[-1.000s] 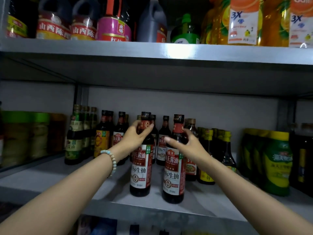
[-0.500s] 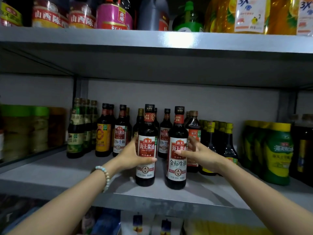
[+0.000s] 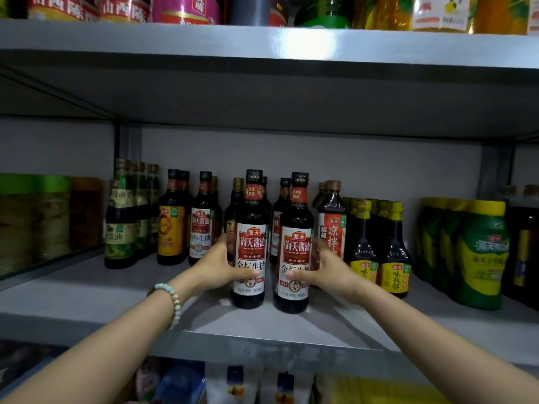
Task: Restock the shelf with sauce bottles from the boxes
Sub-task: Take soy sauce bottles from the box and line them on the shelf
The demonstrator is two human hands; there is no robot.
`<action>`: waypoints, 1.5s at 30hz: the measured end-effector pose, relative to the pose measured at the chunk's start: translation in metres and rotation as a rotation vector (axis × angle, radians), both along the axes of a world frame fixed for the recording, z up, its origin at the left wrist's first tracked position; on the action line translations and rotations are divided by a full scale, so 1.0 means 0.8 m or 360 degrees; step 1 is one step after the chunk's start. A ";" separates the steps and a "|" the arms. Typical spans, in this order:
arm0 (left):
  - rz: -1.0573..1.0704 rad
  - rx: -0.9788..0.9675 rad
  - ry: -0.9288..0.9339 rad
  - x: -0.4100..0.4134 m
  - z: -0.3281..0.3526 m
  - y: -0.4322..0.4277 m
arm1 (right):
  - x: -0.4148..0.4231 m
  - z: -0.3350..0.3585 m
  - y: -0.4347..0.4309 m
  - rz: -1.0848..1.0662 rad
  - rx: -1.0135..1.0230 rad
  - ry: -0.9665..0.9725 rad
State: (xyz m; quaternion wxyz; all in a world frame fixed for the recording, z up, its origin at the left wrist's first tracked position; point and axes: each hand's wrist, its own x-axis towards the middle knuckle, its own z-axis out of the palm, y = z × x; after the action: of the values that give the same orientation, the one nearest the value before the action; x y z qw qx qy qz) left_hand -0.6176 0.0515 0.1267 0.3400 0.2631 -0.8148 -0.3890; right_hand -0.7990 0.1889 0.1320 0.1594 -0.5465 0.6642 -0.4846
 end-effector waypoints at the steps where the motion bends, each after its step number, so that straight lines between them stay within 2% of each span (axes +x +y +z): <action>1: 0.0028 0.0009 0.0011 -0.004 0.000 -0.007 | 0.000 -0.002 -0.011 -0.0033 0.0005 -0.0009; 5: 0.0065 0.0053 -0.0015 -0.025 0.004 -0.038 | -0.003 0.000 -0.056 -0.0103 -0.0007 -0.0064; 13: -0.0060 0.0134 0.0010 -0.065 0.001 -0.107 | -0.038 -0.002 -0.127 -0.0095 0.0004 0.0024; 45: -0.0221 0.0165 0.0052 -0.128 -0.013 -0.183 | -0.076 -0.003 -0.176 -0.0093 -0.0010 -0.0017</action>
State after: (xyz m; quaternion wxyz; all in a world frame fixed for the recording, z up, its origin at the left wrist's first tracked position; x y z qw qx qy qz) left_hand -0.7197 -0.0946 0.1160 0.3113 0.2169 -0.8042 -0.4576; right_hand -0.8602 0.0479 0.1297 0.1469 -0.5247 0.6774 -0.4942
